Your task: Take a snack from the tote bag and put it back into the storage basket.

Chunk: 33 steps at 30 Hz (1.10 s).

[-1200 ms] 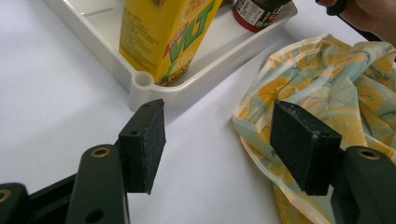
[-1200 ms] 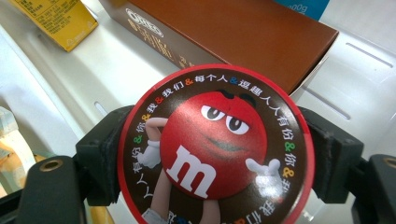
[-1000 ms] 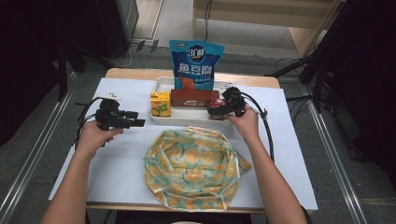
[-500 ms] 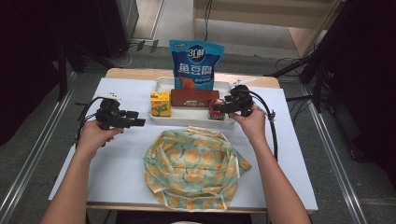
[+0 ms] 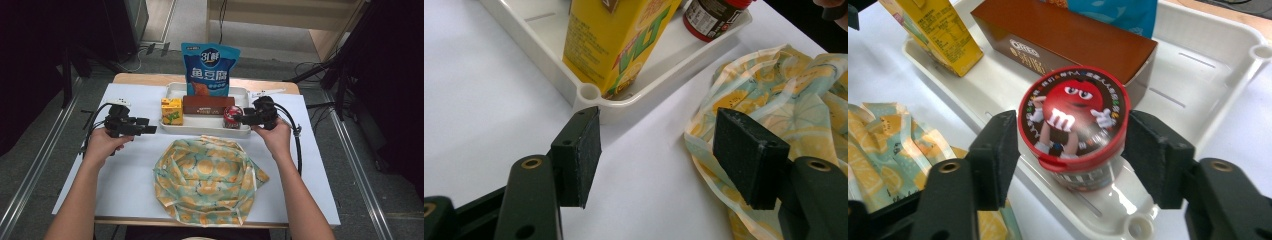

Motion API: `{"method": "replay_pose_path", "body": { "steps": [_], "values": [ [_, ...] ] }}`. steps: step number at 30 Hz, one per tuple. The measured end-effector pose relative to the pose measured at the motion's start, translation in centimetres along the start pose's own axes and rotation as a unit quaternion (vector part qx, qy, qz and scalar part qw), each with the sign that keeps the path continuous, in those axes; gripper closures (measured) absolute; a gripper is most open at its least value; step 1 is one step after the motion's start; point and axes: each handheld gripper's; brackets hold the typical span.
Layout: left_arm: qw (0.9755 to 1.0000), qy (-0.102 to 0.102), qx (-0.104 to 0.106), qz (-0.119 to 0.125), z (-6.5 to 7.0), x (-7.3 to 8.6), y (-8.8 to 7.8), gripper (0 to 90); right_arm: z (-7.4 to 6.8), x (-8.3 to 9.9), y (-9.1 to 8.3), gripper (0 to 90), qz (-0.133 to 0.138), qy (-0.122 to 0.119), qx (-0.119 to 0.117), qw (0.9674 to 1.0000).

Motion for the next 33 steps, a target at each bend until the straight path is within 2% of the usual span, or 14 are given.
{"method": "replay_pose_path", "body": {
  "steps": [4, 7, 9, 11, 14, 16, 18, 33],
  "values": [
    [1.0000, -0.003, -0.002, 0.003, -0.2, 0.0, 0.0, 36.3, 0.0, 0.5, -0.4, 52.0, 0.003, -0.007, 0.005, 1.0000],
    [1.0000, -0.004, -0.007, 0.001, -0.3, 0.0, 0.0, 36.3, -0.1, 0.7, -0.6, 55.2, 0.005, -0.010, 0.012, 0.9999],
    [1.0000, -0.005, -0.006, 0.002, -0.3, 0.0, 0.1, 36.3, -0.1, 0.9, -0.6, 61.7, 0.004, -0.007, 0.012, 0.9999],
    [1.0000, -0.005, -0.002, 0.009, -0.3, 0.0, 0.1, 36.4, -0.1, 1.0, -0.6, 72.7, 0.006, -0.010, 0.017, 0.9998],
    [1.0000, -0.002, -0.005, 0.001, -0.1, -0.3, 0.0, 36.1, 0.0, 1.2, -0.5, 78.8, -0.001, -0.001, 0.006, 1.0000],
    [1.0000, 0.001, -0.002, 0.003, -0.1, -0.4, 0.0, 36.1, 0.0, 1.3, -0.4, 85.2, -0.007, -0.005, 0.017, 0.9998],
    [1.0000, 0.001, -0.003, 0.001, -0.1, -0.3, 0.0, 36.1, 0.0, 1.4, -0.3, 88.7, -0.007, -0.002, 0.016, 0.9998],
    [1.0000, 0.001, -0.006, -0.002, -0.1, -0.3, 0.1, 36.0, -0.5, 1.4, 0.1, 89.2, -0.021, -0.012, 0.008, 0.9997]
  ]
}}
Point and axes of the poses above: each handheld gripper's, and its own axes: y roughly forward along the jaws, x roughly out of its underside, z roughly to its right, and after that the axes turned 6 degrees about x, right-handed
